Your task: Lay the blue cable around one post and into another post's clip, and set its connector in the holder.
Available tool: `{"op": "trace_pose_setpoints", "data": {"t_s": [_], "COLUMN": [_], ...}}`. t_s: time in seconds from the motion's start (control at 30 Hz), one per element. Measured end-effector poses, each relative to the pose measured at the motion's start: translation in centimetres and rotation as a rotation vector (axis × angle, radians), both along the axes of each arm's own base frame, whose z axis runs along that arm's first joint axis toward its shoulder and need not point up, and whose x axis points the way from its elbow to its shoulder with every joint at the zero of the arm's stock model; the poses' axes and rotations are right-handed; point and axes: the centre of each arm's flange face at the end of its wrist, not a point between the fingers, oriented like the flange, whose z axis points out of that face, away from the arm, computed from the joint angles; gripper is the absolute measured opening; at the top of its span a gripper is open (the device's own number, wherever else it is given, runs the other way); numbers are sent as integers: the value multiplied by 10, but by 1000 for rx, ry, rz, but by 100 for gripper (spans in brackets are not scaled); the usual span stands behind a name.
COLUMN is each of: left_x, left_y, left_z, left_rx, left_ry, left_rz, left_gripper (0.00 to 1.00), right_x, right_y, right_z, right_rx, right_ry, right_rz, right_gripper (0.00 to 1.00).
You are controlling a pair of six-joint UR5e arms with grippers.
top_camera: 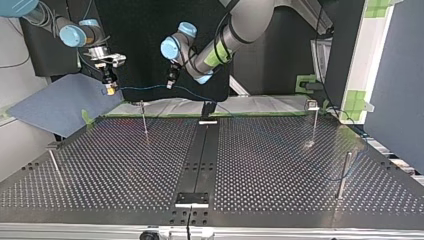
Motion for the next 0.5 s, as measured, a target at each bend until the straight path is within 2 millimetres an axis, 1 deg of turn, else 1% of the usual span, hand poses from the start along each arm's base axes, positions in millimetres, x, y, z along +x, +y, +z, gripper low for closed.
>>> {"op": "trace_pose_setpoints", "data": {"t_s": [0.1,0.3,0.43,0.47,0.5], "left_x": [0,10,21,24,26], "left_y": [-1,1,1,1,1], "left_z": [-2,-14,-13,-12,-11], "left_rx": [-16,-41,-77,-84,-89], "left_ry": [4,7,-7,-9,-11], "left_rz": [0,17,34,38,41], "left_gripper": [99,99,99,96,96], "right_x": [0,0,1,1,1], "right_y": [-1,-1,0,0,0], "right_z": [1,1,0,0,0], "right_rx": [0,0,1,1,1], "right_ry": [-9,-13,-13,-13,-13], "right_rz": [-1,0,3,3,2], "right_gripper": [0,0,0,0,0]}}
